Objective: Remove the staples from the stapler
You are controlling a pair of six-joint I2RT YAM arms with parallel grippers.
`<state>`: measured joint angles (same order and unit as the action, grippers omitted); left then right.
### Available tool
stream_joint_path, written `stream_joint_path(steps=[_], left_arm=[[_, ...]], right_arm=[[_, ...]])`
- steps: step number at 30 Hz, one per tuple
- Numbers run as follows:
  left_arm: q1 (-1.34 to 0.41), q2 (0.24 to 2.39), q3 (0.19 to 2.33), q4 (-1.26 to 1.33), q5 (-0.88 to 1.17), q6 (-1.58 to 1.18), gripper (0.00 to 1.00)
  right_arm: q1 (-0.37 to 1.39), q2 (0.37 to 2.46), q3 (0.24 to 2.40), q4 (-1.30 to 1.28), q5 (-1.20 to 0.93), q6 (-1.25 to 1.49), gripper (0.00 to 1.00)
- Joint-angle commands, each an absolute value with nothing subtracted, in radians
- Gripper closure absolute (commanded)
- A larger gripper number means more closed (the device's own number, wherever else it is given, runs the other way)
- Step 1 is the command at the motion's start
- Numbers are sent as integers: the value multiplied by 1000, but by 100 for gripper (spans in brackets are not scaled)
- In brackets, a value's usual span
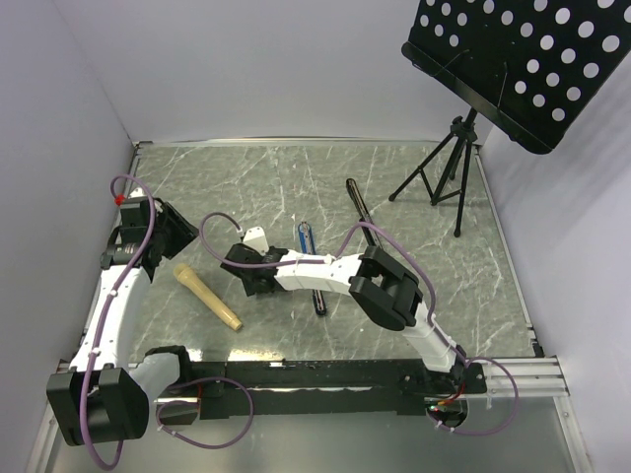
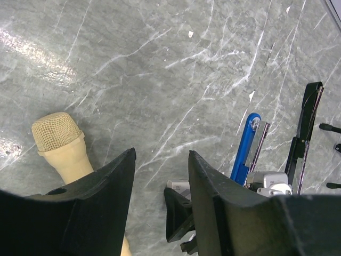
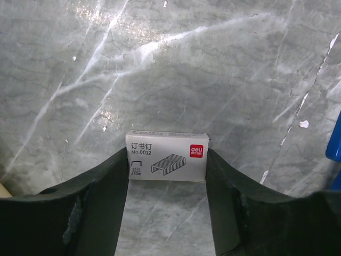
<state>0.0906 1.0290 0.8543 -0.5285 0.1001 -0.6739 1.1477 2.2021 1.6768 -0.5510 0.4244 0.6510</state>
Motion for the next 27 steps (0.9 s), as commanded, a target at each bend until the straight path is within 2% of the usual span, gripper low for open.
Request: stream_joint_path(steps=[1, 2, 4, 7, 8, 10, 11, 14, 17, 18, 21, 23, 25, 27], left_arm=[[94, 1015, 850, -515, 103, -664, 50], [95, 1015, 850, -514, 103, -664, 50], [94, 1015, 850, -515, 103, -664, 50], [94, 1015, 850, -515, 103, -664, 50], [94, 1011, 850, -515, 104, -663, 50], [95, 1009, 853, -512, 115, -660, 49], [95, 1000, 856, -514, 132, -660, 49], [94, 970, 913, -549, 172, -653, 53], [94, 905, 949, -525, 270, -647, 49], [94, 893, 968, -520, 308, -647, 47], [81, 847, 991, -496, 365, -647, 32], [60, 816, 992, -470, 435, -632, 19], [19, 787, 988, -447, 469, -620, 1], [-20, 767, 974, -425, 504, -612, 1]], right_arm=[[1154, 2187, 1681, -551, 445, 652, 46], [1154, 2184, 1677, -540, 445, 649, 49], [1155, 2177, 1672, -532, 439, 646, 49], [1155, 2171, 1680, -531, 420, 637, 32], [1154, 2161, 1678, -526, 413, 629, 23], [1155, 2120, 1674, -517, 390, 598, 13], [1155, 2097, 1660, -515, 384, 585, 0], [1152, 1952, 1580, -503, 385, 525, 0], [1149, 1752, 1471, -495, 388, 480, 0], [1141, 1658, 1450, -508, 388, 485, 0], [1137, 1466, 1365, -558, 405, 489, 0], [1140, 1369, 1290, -565, 397, 483, 0], [1135, 1238, 1220, -571, 399, 498, 0], [1138, 1142, 1186, -604, 425, 546, 0]])
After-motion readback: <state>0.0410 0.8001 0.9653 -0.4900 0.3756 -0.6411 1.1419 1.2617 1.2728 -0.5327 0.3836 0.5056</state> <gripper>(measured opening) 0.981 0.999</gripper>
